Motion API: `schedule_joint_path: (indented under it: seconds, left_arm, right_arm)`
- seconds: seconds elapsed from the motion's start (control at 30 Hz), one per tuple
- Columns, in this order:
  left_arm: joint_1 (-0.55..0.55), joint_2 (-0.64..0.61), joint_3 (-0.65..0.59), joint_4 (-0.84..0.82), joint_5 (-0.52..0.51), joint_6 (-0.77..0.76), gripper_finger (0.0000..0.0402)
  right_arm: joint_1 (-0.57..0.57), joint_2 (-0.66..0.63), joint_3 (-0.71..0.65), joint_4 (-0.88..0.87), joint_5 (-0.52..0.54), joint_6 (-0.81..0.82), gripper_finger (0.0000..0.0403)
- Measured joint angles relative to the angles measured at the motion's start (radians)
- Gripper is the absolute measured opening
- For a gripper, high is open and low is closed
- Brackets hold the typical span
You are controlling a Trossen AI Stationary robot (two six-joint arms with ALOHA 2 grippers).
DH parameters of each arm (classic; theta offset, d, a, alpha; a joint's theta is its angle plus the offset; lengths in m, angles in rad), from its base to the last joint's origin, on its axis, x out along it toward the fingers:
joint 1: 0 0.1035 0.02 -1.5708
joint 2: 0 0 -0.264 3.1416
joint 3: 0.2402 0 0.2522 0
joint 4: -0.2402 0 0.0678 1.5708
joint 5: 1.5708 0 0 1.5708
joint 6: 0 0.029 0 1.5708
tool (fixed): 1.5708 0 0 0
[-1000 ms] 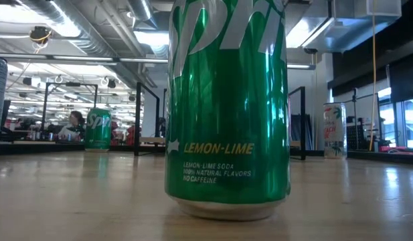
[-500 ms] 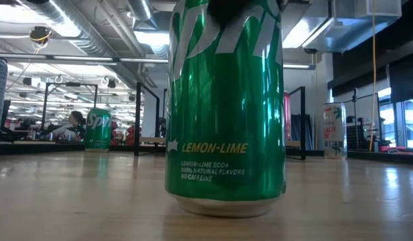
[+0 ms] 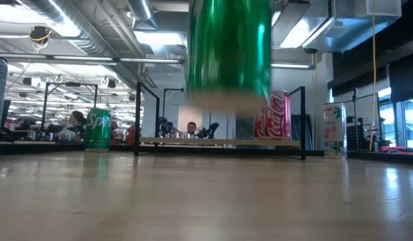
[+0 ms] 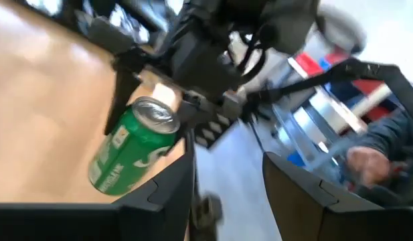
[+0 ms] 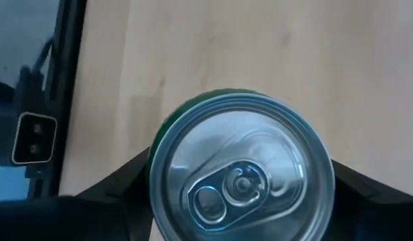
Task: Place canned beverage on shelf
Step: Put the bottom green soda can on the shelf
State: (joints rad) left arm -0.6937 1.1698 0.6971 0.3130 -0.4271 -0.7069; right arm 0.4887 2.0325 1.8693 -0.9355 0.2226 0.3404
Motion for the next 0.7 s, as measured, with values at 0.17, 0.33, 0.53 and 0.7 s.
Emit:
schedule_joint_path:
  seconds: [0.17,0.33,0.53,0.7]
  left_arm:
    - [0.083,-0.109,0.000,0.000,-0.054,0.196,0.0171]
    - [0.187,-0.219,0.000,-0.032,-0.115,0.406,0.0171]
    - [0.348,-0.317,0.000,-0.074,-0.160,0.592,0.0171]
    - [0.498,-0.342,0.000,-0.124,-0.144,0.638,0.0171]
  right_arm:
    - [-0.122,-0.127,0.002,-0.062,0.012,-0.134,0.0271]
    - [-0.318,-0.212,0.002,-0.143,-0.016,-0.251,0.0271]
    - [-0.555,-0.246,0.002,-0.145,-0.076,-0.366,0.0271]
    - [-0.713,-0.237,0.002,-0.132,-0.127,-0.435,0.0271]
